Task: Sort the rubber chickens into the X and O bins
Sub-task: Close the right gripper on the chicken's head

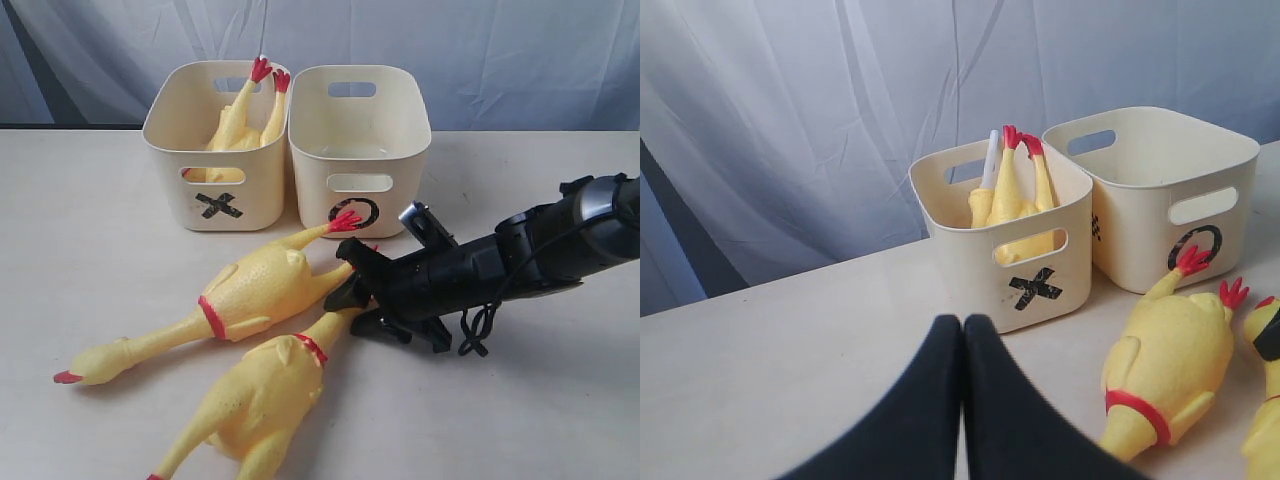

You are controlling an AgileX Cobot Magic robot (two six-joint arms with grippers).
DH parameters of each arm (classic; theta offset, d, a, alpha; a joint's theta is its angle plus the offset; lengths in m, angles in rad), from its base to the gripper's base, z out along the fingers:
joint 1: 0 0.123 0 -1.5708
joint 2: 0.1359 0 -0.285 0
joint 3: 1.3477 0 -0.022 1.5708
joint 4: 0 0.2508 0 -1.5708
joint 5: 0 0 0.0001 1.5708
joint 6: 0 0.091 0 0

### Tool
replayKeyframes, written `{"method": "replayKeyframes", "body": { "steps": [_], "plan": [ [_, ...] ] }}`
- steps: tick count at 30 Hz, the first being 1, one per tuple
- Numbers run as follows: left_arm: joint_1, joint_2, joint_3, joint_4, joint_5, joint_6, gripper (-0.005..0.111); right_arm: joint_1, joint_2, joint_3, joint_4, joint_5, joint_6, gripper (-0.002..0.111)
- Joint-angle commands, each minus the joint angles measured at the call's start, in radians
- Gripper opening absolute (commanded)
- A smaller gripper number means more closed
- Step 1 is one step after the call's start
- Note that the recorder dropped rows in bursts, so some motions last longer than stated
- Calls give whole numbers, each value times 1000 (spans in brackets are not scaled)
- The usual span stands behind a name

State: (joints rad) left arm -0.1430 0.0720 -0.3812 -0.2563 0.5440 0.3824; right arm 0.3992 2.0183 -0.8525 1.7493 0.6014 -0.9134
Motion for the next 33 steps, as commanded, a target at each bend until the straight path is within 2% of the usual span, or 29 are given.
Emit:
{"method": "replayKeyframes", "body": {
  "steps": [1, 3, 8, 10, 16, 26, 33],
  "plan": [
    [0, -7, 3, 5, -8, -5, 0, -1, 2, -3, -5, -39, -2, 44],
    [0, -7, 3, 5, -8, -5, 0, -1, 2, -3, -5, -39, -2, 38],
    [0, -7, 3, 5, -8, -5, 0, -1, 2, -3, -5, -39, -2, 6],
    [0, -7, 3, 5, -8, -5, 0, -1, 2, -3, -5, -39, 1, -1],
    [0, -7, 3, 5, -8, -5, 0, -1, 2, -3, -5, -20, 1, -1],
    [0, -7, 3, 13, -7, -5, 0, -1, -19, -3, -5, 150, -4, -1],
    [0, -7, 3, 17, -7, -5, 0, -1, -112, -3, -41, 159, -8, -1]
  ]
}}
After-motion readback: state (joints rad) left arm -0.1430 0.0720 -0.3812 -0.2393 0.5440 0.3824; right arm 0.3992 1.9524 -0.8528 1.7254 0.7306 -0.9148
